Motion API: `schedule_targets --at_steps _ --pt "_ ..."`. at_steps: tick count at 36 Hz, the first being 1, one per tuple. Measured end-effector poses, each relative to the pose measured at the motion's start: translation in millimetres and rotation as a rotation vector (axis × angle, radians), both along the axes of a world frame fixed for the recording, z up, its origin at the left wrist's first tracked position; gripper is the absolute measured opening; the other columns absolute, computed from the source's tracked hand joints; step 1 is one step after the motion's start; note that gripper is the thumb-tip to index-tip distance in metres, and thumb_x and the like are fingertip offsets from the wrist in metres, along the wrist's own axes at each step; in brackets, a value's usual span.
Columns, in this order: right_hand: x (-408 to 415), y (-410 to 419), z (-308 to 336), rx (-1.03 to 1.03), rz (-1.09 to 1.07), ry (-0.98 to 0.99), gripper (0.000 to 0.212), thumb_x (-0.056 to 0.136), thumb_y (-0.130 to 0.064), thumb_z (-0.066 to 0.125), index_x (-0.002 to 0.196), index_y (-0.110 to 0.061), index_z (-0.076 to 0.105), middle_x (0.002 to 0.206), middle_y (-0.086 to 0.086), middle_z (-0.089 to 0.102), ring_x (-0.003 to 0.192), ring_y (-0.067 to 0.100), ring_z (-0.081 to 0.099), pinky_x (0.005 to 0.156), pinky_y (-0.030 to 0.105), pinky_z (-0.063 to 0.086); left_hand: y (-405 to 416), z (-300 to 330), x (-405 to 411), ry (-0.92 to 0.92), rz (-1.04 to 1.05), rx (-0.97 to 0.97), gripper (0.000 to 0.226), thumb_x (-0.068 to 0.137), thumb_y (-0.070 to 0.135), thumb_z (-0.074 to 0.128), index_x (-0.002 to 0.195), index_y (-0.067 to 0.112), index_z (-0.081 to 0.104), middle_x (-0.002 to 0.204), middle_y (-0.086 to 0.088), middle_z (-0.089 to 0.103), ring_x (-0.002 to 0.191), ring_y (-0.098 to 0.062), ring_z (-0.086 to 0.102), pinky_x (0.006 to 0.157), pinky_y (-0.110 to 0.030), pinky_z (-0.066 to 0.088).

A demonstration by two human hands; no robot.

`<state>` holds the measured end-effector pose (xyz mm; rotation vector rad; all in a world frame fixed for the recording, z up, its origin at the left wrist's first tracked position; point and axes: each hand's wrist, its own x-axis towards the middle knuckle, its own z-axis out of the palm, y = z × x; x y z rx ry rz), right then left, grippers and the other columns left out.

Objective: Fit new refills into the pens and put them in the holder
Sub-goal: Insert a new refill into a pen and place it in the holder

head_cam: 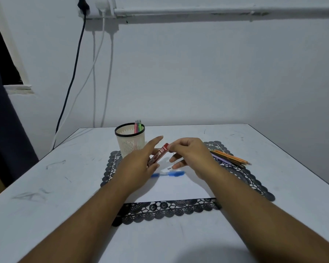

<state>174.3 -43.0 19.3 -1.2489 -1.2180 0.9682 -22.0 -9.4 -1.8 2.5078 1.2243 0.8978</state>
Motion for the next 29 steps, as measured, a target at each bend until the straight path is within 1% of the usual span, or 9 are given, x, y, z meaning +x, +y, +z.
schedule_targets --at_steps 2,5,9,12,16,19,23,27,29 --pt "3.4 2.2 -0.6 -0.025 -0.015 -0.005 0.011 0.095 -0.009 0.071 0.096 -0.001 0.078 0.095 0.015 0.077 0.071 0.023 0.072 0.059 0.035 0.062 0.0 -0.7 0.3 -0.004 0.006 0.007 0.081 0.096 0.024 0.070 0.155 0.051 0.022 0.132 0.018 0.066 0.104 -0.008 0.066 0.092 -0.039 0.056" --pt "11.9 9.1 1.2 -0.042 -0.070 0.003 0.011 0.095 -0.009 0.070 0.096 0.000 0.077 0.092 0.016 0.076 0.067 0.021 0.071 0.057 0.034 0.062 1.7 -2.6 -1.7 -0.040 0.045 0.030 0.068 0.098 0.032 0.066 0.153 0.047 0.029 0.129 0.020 0.065 0.107 -0.005 0.062 0.093 -0.039 0.055" --pt "33.1 30.4 9.8 -0.050 -0.182 0.095 0.018 0.093 -0.011 0.076 0.099 0.005 0.074 0.090 0.014 0.072 0.064 0.023 0.067 0.054 0.032 0.059 5.7 -6.0 -7.5 -0.047 0.076 0.038 0.047 0.099 0.034 0.064 0.143 0.038 0.048 0.120 0.020 0.065 0.101 -0.001 0.060 0.090 -0.036 0.055" --pt "47.0 53.1 11.2 -0.089 -0.291 0.108 0.016 0.090 -0.011 0.078 0.095 0.003 0.074 0.086 0.013 0.072 0.063 0.023 0.062 0.057 0.032 0.056 8.2 -6.8 -7.8 -0.022 0.099 0.018 0.032 0.098 0.034 0.064 0.130 0.036 0.059 0.113 0.022 0.063 0.097 0.000 0.059 0.088 -0.038 0.056" --pt "50.2 77.5 5.4 -0.173 -0.351 0.080 0.013 0.091 -0.009 0.074 0.094 0.003 0.075 0.082 0.012 0.070 0.059 0.021 0.054 0.046 0.026 0.045 10.2 -9.0 -6.4 -0.003 0.061 -0.053 0.030 0.098 0.033 0.065 0.128 0.033 0.062 0.110 0.019 0.063 0.096 -0.001 0.059 0.088 -0.036 0.055" --pt "44.3 88.6 1.5 -0.209 -0.354 0.068 0.011 0.091 -0.006 0.072 0.093 0.004 0.074 0.081 0.013 0.069 0.052 0.020 0.049 0.045 0.025 0.038 9.0 -11.3 -5.0 0.097 0.012 -0.054 0.024 0.099 0.037 0.062 0.122 0.032 0.065 0.108 0.019 0.063 0.096 -0.002 0.058 0.084 -0.030 0.052" --pt "33.0 99.8 -1.9 -0.241 -0.345 0.051 0.012 0.090 -0.003 0.073 0.094 0.008 0.073 0.081 0.016 0.069 0.050 0.022 0.048 0.043 0.024 0.038 10.8 -13.0 -3.9 0.126 -0.031 -0.105 0.023 0.095 0.044 0.064 0.116 0.034 0.068 0.107 0.020 0.062 0.097 -0.002 0.057 0.084 -0.030 0.052" --pt "25.1 105.7 -5.2 -0.306 -0.359 0.033 0.012 0.088 -0.007 0.075 0.089 0.005 0.075 0.076 0.014 0.069 0.051 0.020 0.050 0.049 0.025 0.041 9.6 -15.5 -3.1 0.139 -0.060 -0.133 0.031 0.085 0.058 0.063 0.108 0.038 0.067 0.102 0.023 0.060 0.093 0.002 0.058 0.083 -0.032 0.056" --pt "25.4 107.2 -8.7 -0.328 -0.371 0.040 0.011 0.085 -0.007 0.075 0.088 0.004 0.075 0.075 0.015 0.069 0.055 0.020 0.053 0.050 0.024 0.042 7.0 -17.5 -2.5 0.134 -0.042 -0.122 0.029 0.084 0.056 0.065 0.107 0.038 0.067 0.099 0.022 0.059 0.091 0.002 0.058 0.081 -0.031 0.056"
